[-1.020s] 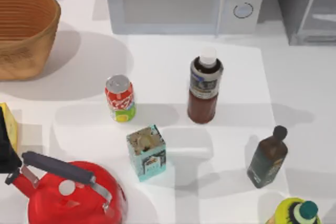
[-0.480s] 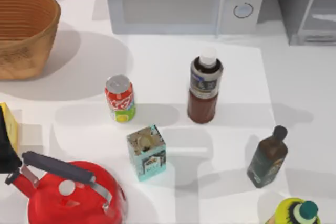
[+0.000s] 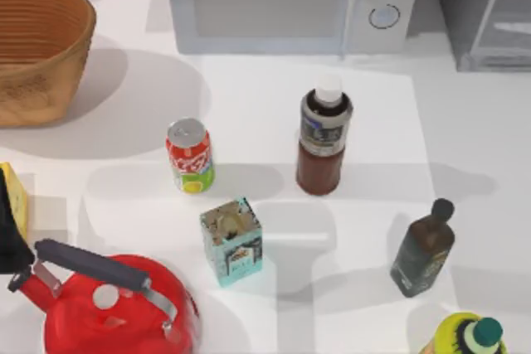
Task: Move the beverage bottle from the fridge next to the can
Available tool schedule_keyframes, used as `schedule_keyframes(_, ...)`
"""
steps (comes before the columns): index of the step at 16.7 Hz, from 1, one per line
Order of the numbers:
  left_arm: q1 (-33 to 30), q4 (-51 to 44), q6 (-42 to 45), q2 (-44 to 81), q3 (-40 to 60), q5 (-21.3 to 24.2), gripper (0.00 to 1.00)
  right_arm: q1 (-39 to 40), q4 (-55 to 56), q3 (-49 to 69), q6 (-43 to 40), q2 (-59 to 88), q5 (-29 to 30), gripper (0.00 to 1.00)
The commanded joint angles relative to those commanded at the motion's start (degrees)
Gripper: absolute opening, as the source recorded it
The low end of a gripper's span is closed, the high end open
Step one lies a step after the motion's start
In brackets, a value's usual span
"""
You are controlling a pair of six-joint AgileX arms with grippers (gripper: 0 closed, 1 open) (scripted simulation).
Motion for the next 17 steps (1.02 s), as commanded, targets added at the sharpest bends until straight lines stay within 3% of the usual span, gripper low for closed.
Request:
schedule_keyframes(4, 0.0, 0.0, 0.0, 0.0, 0.0, 0.0, 1.00, 0.7, 0.5, 0.0, 0.8, -0.4, -0.2, 1.00)
schedule_keyframes(8, 0.0, 0.0, 0.0, 0.0, 0.0, 0.0, 1.00, 6.5, 7.5, 0.8, 8.9, -2.2, -2.2, 1.00)
schedule_keyframes(17, 0.0, 0.0, 0.0, 0.0, 0.0, 0.0, 1.00, 32.0, 40.3, -1.5, 48.7, -1.2, 1.5, 1.00)
